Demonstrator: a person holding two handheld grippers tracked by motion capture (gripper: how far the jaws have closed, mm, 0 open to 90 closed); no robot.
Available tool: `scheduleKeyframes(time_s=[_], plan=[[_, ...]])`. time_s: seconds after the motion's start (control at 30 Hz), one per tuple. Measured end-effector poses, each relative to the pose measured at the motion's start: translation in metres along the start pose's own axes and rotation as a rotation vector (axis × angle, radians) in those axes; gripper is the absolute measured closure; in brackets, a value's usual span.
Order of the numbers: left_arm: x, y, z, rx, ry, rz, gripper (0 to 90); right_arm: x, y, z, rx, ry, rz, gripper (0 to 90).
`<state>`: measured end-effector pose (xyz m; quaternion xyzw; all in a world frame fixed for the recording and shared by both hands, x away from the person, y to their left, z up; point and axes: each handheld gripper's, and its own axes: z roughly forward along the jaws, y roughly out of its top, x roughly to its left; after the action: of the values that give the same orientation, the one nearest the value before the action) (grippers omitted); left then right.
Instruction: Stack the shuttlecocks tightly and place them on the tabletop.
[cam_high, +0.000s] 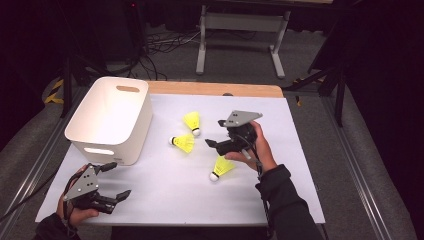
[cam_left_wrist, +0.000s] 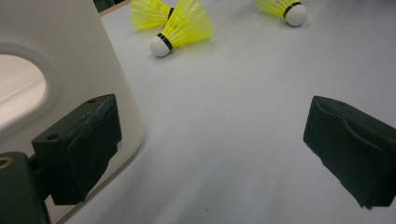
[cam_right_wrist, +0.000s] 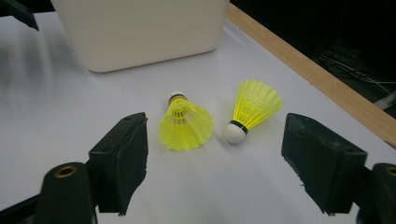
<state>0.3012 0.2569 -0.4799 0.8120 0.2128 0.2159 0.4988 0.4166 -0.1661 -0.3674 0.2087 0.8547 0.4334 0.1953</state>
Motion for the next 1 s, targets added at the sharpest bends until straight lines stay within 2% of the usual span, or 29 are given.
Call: scheduleKeyframes(time_s=[0.07,0.1,0.13,0.17,0.23,0.4,0.57,0.7,0.8,0.9,1.0], plan=[[-0.001,0.0,0.0,0.004,-0.007,0.002,4.9,-0.003,0.008,0.012,0.029,-0.007,-0.016,24.2],[-0.001,0.0,0.0,0.004,-0.007,0.002,5.0,-0.003,0.008,0.012,0.029,-0.007,-0.016,24.2],[0.0,0.0,0.001,0.004,-0.01,0.004,4.9,-0.006,0.017,0.024,0.06,-0.004,-0.039,25.5],[0.0,-0.001,0.001,0.007,-0.012,0.002,4.9,-0.006,0.019,0.028,0.073,-0.013,-0.055,25.9],[0.001,-0.002,0.002,0.01,-0.015,-0.002,4.9,-0.01,0.026,0.038,0.094,0.0,-0.038,26.3],[-0.001,-0.002,0.004,0.01,-0.023,0.002,4.9,-0.018,0.042,0.06,0.133,-0.027,-0.052,27.0],[-0.002,-0.003,0.005,0.017,-0.039,-0.001,4.9,-0.029,0.049,0.084,0.167,-0.035,-0.043,27.0],[-0.002,-0.004,0.006,0.025,-0.052,0.004,4.9,-0.04,0.051,0.103,0.198,-0.041,-0.022,27.1],[-0.002,-0.004,0.007,0.024,-0.055,0.003,4.9,-0.049,0.052,0.117,0.219,-0.039,0.016,27.4],[-0.003,-0.004,0.006,0.023,-0.064,-0.002,4.9,-0.053,0.049,0.129,0.244,-0.041,0.052,27.2],[-0.002,-0.005,0.006,0.023,-0.062,0.006,4.9,-0.055,0.045,0.142,0.281,-0.047,0.061,26.4]])
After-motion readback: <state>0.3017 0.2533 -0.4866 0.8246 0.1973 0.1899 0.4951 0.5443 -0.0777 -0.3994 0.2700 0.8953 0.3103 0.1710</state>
